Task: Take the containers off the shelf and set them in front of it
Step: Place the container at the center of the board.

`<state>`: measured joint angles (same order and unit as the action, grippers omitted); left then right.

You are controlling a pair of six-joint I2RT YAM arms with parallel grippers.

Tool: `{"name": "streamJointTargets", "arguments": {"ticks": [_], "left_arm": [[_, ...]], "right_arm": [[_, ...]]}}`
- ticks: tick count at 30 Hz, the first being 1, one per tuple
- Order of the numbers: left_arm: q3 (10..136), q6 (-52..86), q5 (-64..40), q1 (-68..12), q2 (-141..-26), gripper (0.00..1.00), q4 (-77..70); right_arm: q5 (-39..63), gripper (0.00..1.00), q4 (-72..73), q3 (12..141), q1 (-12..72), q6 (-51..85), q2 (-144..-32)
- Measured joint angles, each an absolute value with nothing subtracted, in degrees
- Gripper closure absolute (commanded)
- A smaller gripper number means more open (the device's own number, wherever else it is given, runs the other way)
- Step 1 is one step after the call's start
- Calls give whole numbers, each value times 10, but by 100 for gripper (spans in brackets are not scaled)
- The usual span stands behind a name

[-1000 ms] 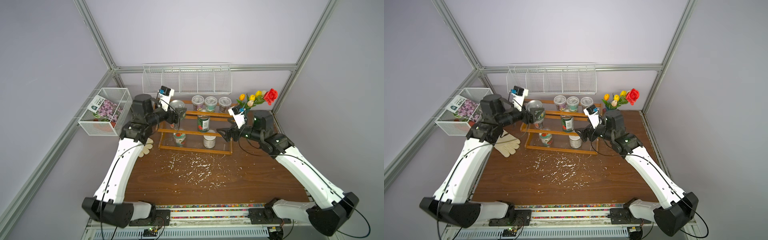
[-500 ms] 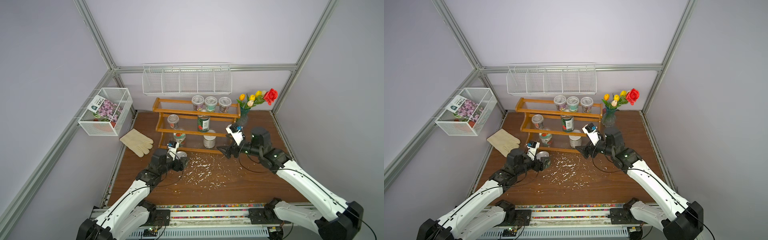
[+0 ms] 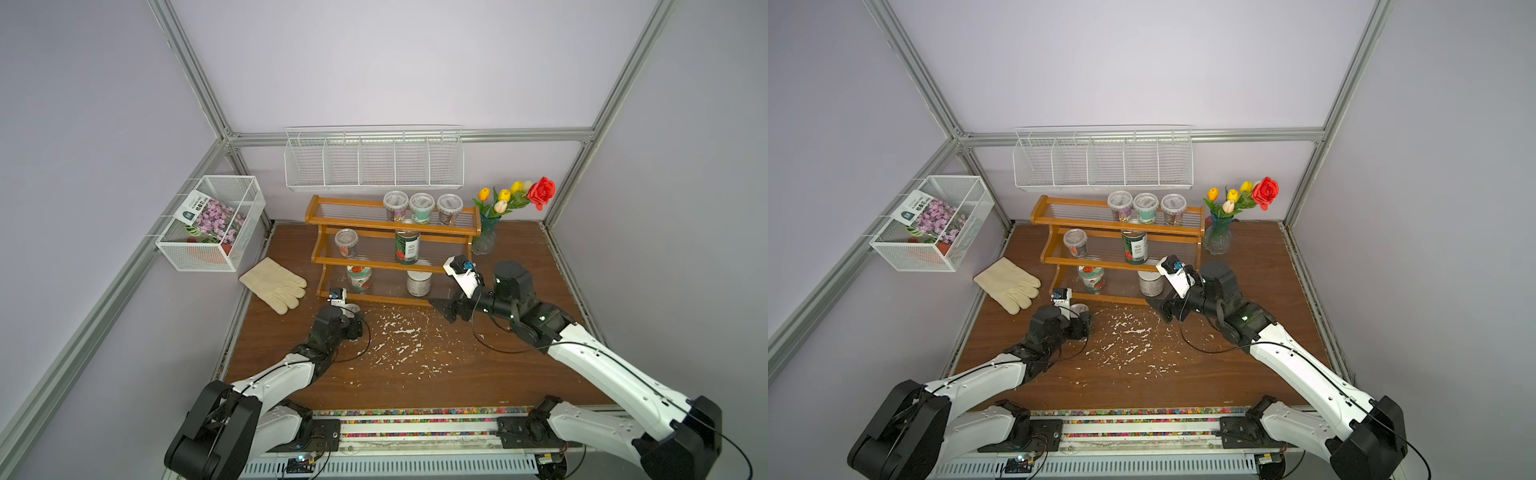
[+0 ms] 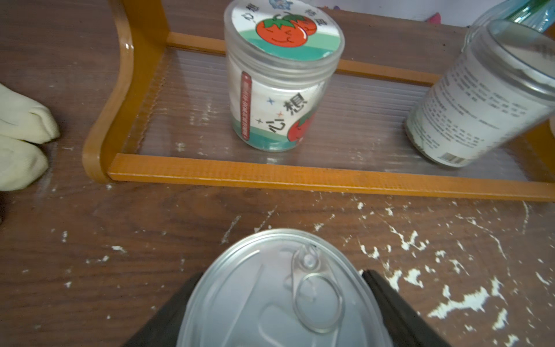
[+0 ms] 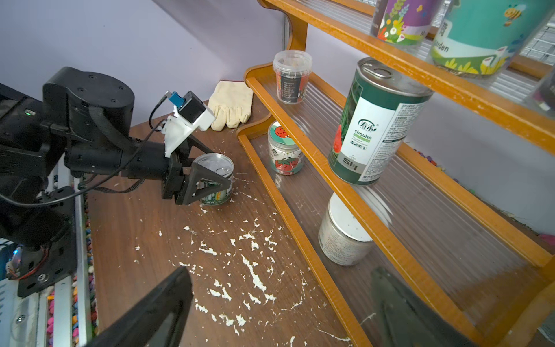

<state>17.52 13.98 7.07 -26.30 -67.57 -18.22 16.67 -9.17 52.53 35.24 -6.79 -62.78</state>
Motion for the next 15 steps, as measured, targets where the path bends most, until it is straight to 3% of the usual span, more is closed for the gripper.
{"name": "streamJointTargets", "arguments": {"ticks": [10, 15], "left_arm": [[197, 202, 96, -278, -704, 34, -156], [189, 225, 118, -295, -704, 22, -151]], "right_arm": [[150, 4, -87, 524, 352, -86, -635], [148, 4, -87, 524, 352, -96, -637]]}}
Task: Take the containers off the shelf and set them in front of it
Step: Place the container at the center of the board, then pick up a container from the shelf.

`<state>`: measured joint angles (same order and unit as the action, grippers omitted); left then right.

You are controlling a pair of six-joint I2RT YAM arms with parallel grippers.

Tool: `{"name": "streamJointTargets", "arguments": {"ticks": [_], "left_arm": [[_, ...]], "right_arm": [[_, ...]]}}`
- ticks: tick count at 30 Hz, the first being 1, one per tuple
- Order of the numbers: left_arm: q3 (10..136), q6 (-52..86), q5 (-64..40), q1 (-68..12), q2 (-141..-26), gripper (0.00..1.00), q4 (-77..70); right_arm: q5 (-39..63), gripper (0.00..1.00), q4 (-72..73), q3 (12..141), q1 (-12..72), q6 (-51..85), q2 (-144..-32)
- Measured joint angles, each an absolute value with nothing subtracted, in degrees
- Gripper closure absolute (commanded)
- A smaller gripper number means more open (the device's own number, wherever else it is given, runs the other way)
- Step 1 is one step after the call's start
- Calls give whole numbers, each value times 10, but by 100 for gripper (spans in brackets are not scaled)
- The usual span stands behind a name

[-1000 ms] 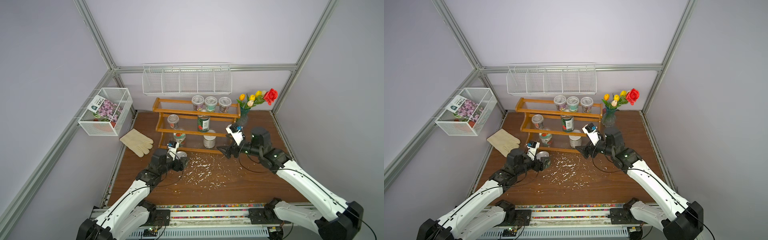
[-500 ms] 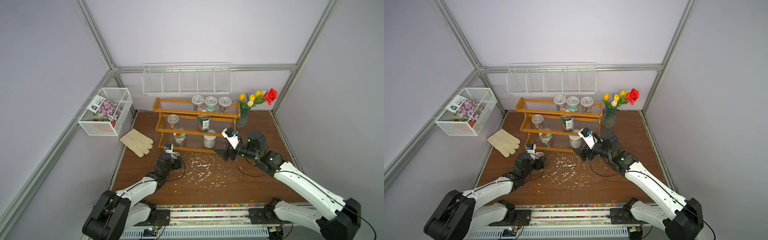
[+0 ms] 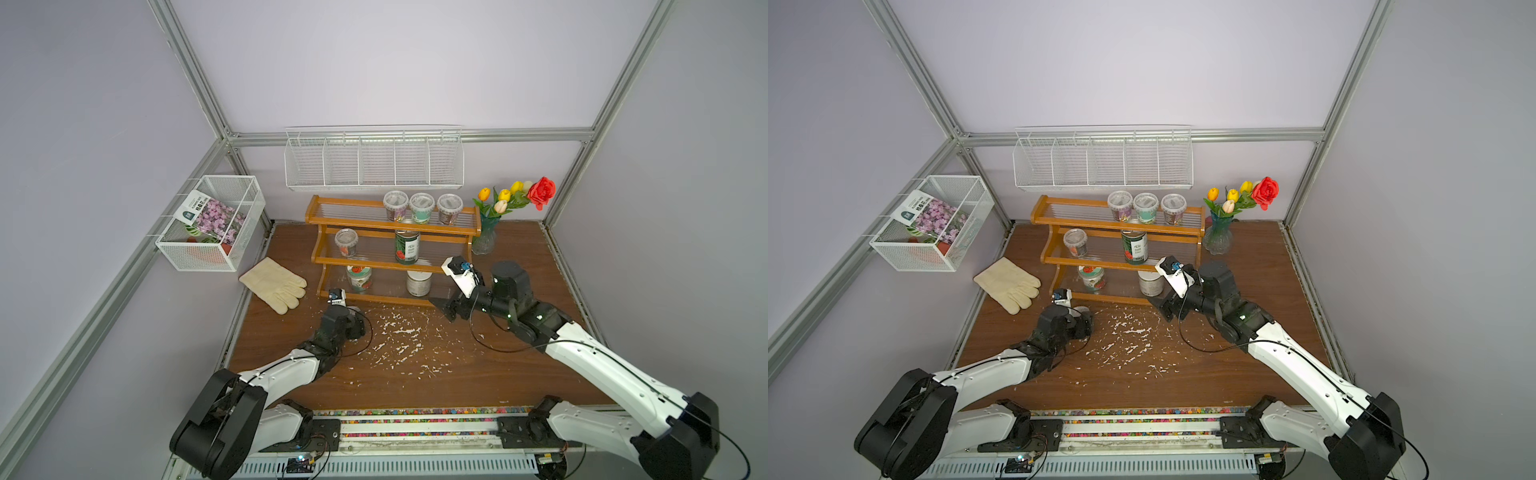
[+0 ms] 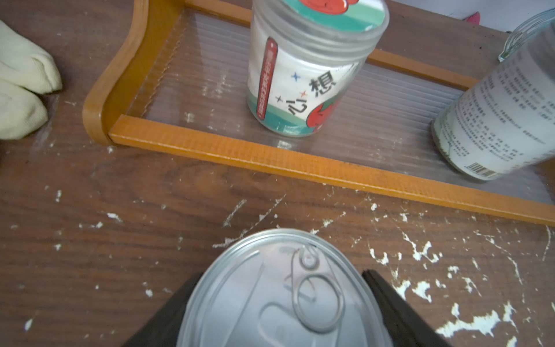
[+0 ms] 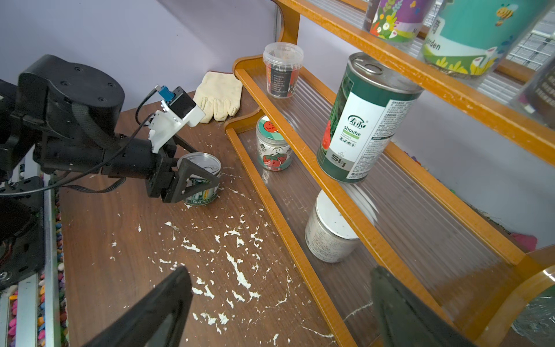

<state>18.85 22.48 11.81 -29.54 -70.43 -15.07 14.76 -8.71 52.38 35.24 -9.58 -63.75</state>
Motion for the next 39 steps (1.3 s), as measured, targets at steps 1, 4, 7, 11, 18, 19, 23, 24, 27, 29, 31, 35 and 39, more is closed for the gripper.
{"name": "streamJointTargets", "arguments": {"ticks": [1, 4, 7, 11, 18, 19, 23, 24, 27, 29, 31, 35, 39], "left_arm": [[187, 229, 123, -299, -704, 20, -151], [187, 241, 137, -308, -705, 15, -148], [187, 251, 144, -314, -705, 14, -139], [187, 263, 157, -315, -704, 10, -120], [206, 279, 187, -316, -682, 0, -49], [213, 282, 192, -316, -677, 0, -36], [245, 288, 204, -316, -633, 0, 16], [251, 285, 204, -316, -619, 0, 24], [275, 272, 200, -316, -569, 0, 62], [309, 255, 189, -315, -540, 0, 98], [354, 229, 165, -309, -525, 1, 126], [466, 161, 86, -263, -524, 0, 152], [588, 83, -26, -204, -571, 0, 164]], "right_arm": [[147, 4, -87, 524, 352, -98, -638], [143, 4, -87, 524, 352, -102, -641], [135, 4, -87, 524, 352, -104, -641], [126, 4, -88, 524, 352, -104, -641], [112, 3, -96, 524, 351, -104, -629], [112, 3, -97, 524, 350, -103, -626], [112, 3, -97, 524, 340, -99, -613], [113, 3, -97, 524, 336, -96, -609], [120, 3, -96, 524, 326, -85, -601], [126, 3, -96, 524, 321, -76, -597], [134, 3, -96, 525, 318, -67, -595], [149, 2, -93, 528, 313, -46, -588], [159, 3, -83, 541, 305, -30, -583]]}}
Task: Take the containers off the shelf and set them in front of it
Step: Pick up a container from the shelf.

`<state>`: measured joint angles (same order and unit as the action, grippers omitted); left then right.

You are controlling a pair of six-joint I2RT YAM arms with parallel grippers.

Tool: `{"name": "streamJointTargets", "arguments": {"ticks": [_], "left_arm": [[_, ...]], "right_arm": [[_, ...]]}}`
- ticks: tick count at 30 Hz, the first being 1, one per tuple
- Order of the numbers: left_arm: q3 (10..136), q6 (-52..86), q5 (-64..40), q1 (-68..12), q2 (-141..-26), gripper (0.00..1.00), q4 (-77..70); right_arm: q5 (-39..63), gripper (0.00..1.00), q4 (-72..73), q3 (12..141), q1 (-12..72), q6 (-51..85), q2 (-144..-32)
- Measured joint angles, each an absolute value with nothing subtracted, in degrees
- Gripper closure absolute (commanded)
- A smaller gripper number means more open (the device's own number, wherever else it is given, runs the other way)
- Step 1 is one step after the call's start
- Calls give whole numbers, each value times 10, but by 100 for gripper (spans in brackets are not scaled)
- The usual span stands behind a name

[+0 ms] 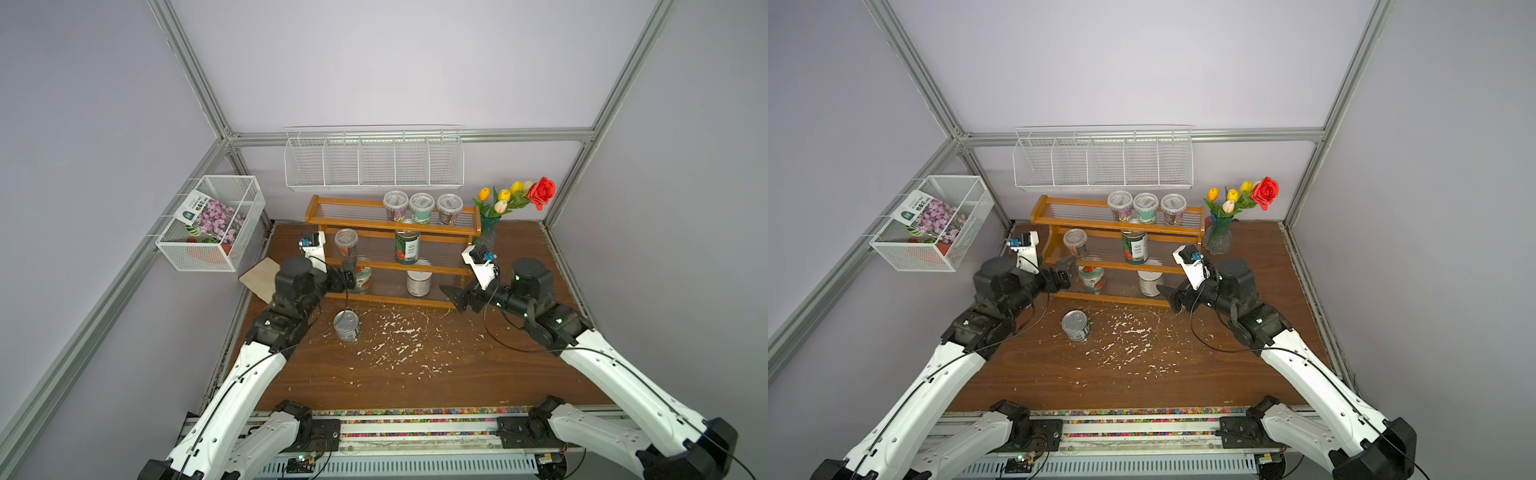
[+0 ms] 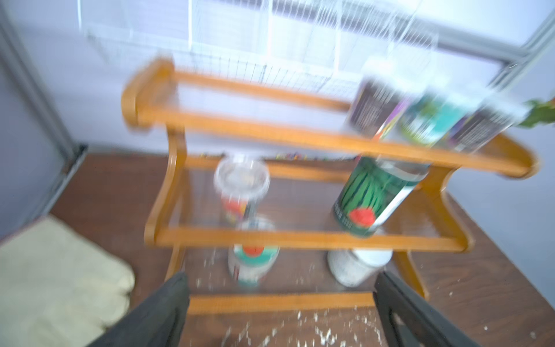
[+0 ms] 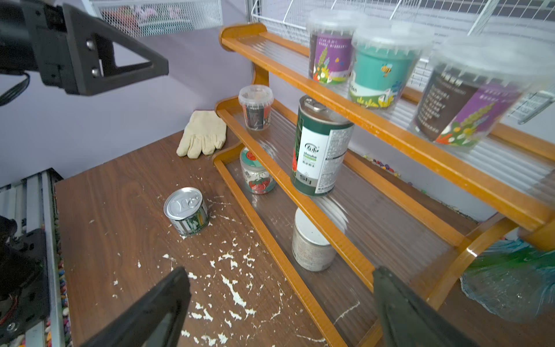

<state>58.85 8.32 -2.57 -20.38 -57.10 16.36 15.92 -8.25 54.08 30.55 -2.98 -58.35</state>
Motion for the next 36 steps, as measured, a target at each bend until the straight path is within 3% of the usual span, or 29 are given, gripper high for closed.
{"name": "streamJointTargets", "arguments": {"ticks": [6, 17, 32, 36], "left_arm": [[777, -25, -170, -191, -725, 1, 182], [963, -80, -284, -188, -945, 1, 195], [1081, -99, -342, -197, -1052, 1, 230], [1101, -100, -350, -204, -1073, 4, 241]], "right_arm": [[170, 2, -66, 561, 299, -14, -584], [166, 2, -66, 612, 267, -8, -614], [176, 3, -69, 623, 239, -9, -620], [182, 2, -70, 624, 236, -9, -621]]}}
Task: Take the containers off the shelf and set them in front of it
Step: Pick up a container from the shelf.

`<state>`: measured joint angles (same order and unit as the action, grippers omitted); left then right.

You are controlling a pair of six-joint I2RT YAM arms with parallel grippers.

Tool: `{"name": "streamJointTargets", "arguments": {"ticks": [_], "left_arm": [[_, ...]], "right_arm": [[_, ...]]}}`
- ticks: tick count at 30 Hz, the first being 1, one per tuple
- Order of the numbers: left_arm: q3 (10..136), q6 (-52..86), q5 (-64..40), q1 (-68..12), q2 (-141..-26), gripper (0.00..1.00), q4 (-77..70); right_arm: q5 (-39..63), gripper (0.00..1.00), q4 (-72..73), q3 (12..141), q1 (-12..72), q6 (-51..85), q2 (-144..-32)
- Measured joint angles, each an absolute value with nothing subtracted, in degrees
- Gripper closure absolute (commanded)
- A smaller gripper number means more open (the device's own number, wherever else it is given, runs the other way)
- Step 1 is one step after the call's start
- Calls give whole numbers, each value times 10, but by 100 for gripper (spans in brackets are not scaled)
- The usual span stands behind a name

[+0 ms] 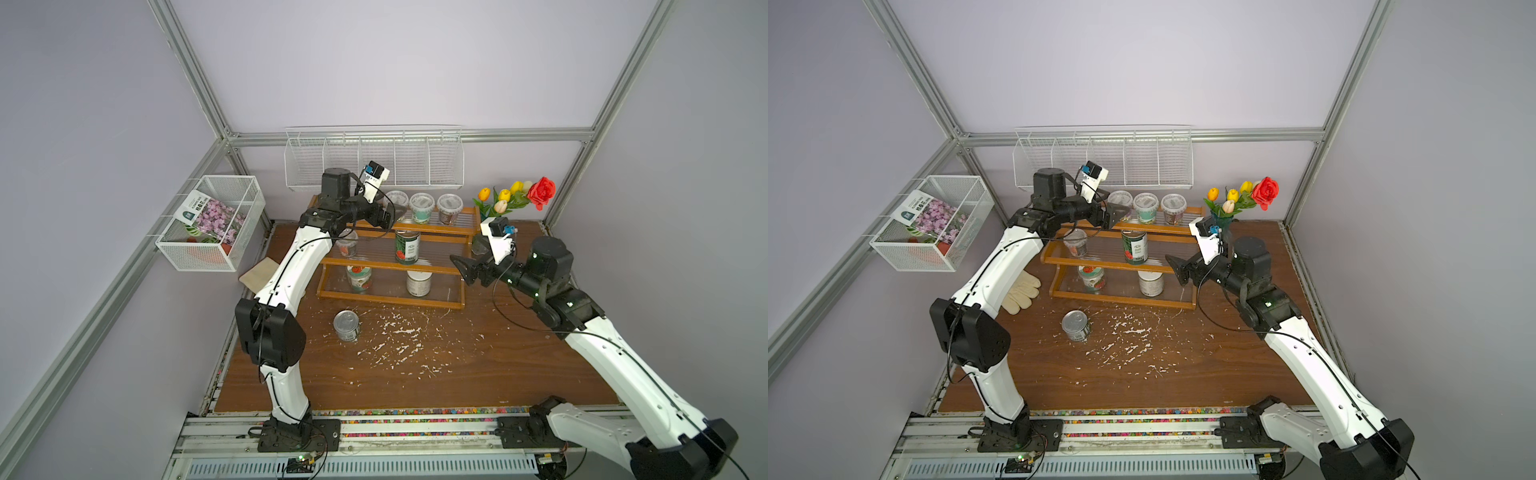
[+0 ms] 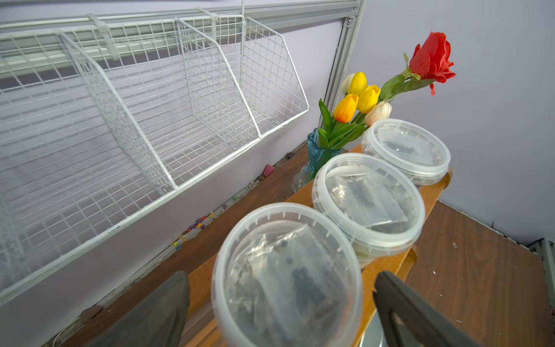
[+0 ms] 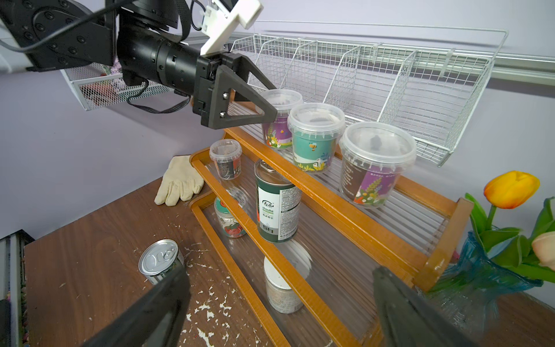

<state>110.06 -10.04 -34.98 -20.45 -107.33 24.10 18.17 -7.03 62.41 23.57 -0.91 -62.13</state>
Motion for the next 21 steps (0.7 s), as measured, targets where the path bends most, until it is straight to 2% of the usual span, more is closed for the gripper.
{"name": "streamJointTargets", "arguments": {"ticks": [5, 13, 21], "left_arm": [[1113, -102, -351, -205, -1090, 11, 244], [1113, -101, -365, -205, -1094, 28, 233], [1091, -102, -361, -205, -1082, 32, 205]], "right_arm": [[187, 3, -70, 625, 229, -9, -622], [198, 3, -70, 626, 224, -9, -626], [207, 3, -70, 626, 221, -9, -629]]}}
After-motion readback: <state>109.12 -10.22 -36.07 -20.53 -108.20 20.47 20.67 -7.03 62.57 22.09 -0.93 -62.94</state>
